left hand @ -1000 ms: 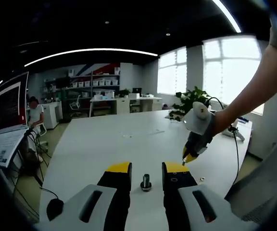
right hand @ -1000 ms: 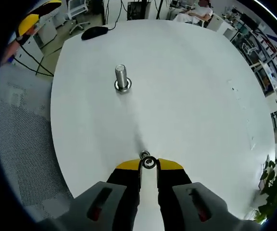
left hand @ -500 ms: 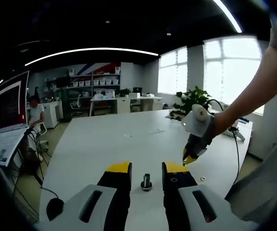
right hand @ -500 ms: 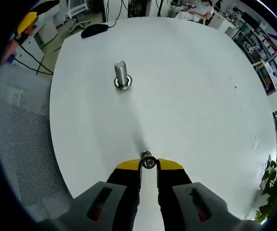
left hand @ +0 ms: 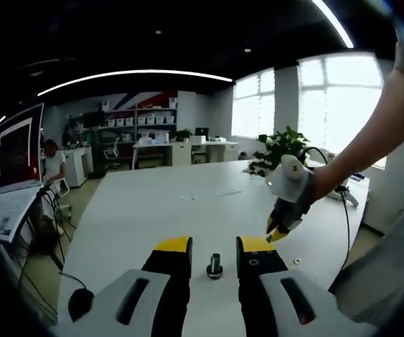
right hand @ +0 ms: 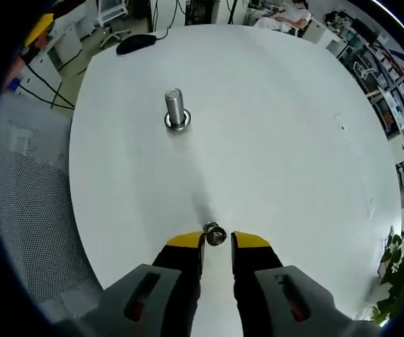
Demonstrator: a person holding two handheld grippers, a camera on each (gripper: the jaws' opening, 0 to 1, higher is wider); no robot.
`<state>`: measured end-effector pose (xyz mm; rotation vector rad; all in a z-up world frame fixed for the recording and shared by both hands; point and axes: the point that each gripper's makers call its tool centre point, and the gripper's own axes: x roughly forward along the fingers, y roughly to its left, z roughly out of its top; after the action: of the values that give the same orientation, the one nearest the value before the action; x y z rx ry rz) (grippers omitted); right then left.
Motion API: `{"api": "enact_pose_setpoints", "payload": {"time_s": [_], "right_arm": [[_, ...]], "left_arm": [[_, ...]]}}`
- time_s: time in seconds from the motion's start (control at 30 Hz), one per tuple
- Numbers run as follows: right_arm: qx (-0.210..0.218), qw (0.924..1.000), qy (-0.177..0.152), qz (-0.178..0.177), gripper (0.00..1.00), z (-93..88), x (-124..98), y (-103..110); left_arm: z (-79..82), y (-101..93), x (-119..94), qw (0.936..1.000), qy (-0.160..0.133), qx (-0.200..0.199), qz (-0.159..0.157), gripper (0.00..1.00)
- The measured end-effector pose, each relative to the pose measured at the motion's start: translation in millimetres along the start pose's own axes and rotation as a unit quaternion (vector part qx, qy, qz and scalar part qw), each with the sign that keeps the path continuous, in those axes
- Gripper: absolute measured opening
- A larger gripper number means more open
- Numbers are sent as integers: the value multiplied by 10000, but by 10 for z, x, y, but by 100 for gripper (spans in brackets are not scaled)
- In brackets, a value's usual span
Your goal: Place the washer onto the threaded stud by aligning its center hole with the stud, sliding it down to the base, and recovering from edge contact or off-axis alignment until the washer reaches the visible bottom stop.
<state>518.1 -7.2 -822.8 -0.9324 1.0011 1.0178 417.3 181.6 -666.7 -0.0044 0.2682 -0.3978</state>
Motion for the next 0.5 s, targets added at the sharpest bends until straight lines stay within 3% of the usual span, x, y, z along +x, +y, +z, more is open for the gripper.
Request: {"api": "enact_pose_setpoints", "payload": {"time_s": [0.5], "right_arm": [[265,9996,-86,-6,19,-133,-53,21]], "left_arm": [[-11,-8,8,10000,27,9,-7,23]]}}
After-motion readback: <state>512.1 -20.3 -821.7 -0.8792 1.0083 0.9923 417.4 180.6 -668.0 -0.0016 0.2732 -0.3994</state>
